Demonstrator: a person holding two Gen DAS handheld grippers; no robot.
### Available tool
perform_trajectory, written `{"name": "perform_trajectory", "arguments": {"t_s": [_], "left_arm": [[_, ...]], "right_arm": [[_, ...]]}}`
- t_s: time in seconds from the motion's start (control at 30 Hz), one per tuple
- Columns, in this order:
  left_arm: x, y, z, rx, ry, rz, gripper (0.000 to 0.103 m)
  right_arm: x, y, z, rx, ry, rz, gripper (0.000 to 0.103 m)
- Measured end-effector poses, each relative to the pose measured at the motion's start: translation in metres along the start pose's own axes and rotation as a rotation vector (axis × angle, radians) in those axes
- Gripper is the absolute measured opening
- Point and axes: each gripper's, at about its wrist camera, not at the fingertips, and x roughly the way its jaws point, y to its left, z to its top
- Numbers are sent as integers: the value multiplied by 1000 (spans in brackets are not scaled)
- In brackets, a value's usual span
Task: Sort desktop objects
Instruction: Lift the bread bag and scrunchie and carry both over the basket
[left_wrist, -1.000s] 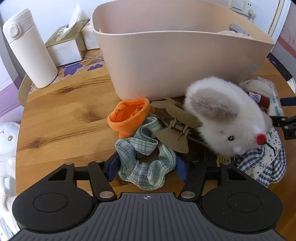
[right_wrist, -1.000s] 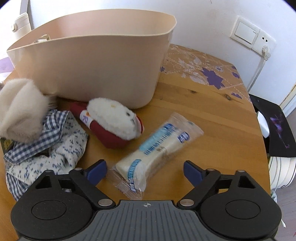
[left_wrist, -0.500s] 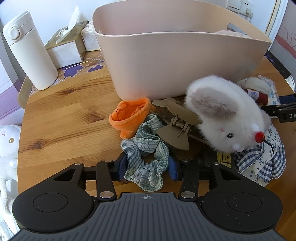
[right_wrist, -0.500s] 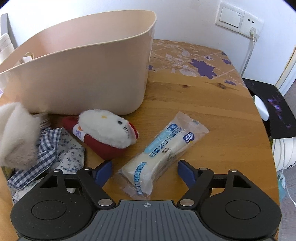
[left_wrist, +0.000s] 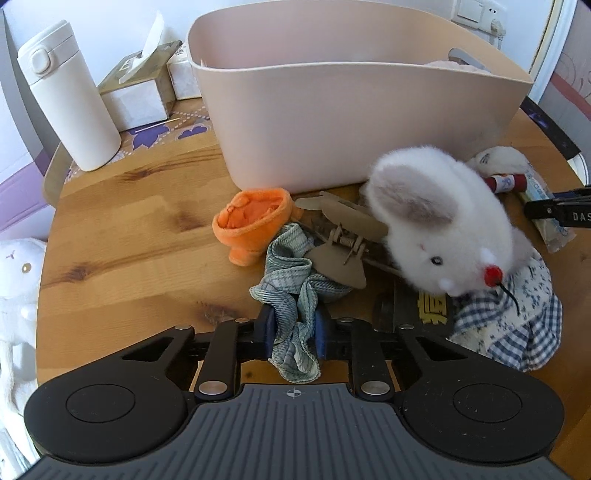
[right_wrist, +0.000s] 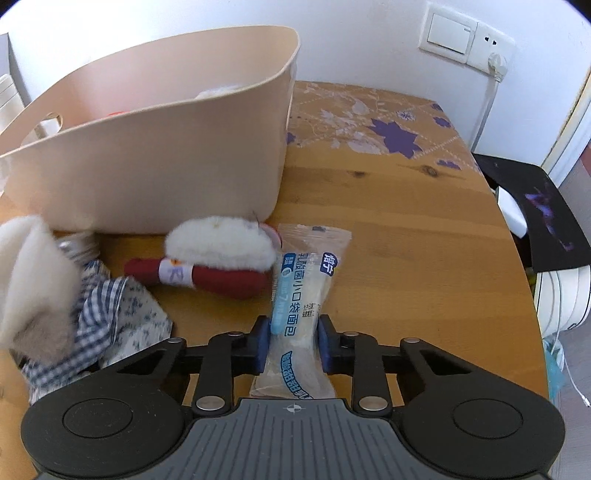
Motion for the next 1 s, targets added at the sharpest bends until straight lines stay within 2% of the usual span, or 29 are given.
{"name": "perform_trajectory", "arguments": {"t_s": [0.27, 0.53, 1.0], "left_arm": [[-14, -1, -14, -1, -2, -8, 16], [-38, -3, -30, -14, -33, -13, 14], [-76, -4, -39, -4, -79, -39, 14]], "right_arm": [[-22, -3, -29, 49, 24, 50, 23], [-50, 4, -56, 108, -2, 83, 22], [-97, 6, -61, 168, -96, 139, 22]]}}
